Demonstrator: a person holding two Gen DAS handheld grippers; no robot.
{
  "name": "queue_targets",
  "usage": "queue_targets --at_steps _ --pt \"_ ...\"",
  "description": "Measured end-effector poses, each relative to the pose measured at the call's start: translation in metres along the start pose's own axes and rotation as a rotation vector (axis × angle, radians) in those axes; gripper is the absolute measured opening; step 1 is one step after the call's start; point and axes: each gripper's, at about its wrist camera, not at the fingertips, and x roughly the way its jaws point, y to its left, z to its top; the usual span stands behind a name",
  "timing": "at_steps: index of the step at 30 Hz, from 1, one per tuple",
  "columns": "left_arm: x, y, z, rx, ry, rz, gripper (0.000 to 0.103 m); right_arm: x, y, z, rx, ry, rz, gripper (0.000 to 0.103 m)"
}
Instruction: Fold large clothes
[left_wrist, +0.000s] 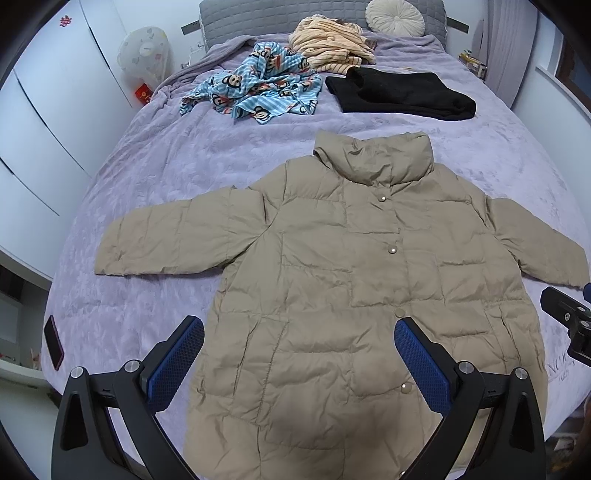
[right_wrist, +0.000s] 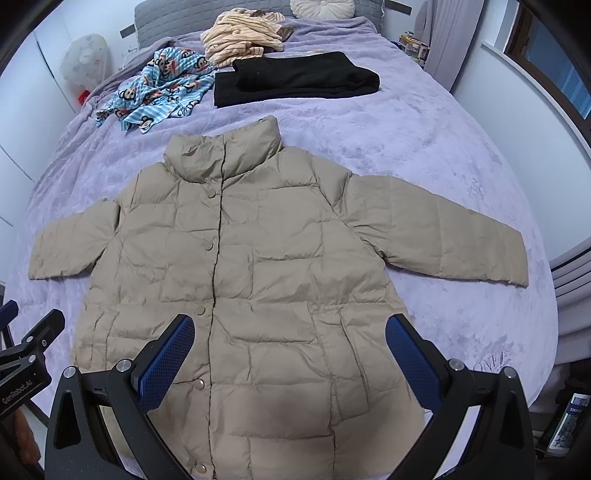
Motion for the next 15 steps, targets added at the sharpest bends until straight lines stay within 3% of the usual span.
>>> queue_targets --at_steps 15 --pt "0.0019 -0.0001 0.0015 0.0 0.004 0.001 0.103 0.0007 0.001 0.0027 -0.003 -0.002 -0.002 0.103"
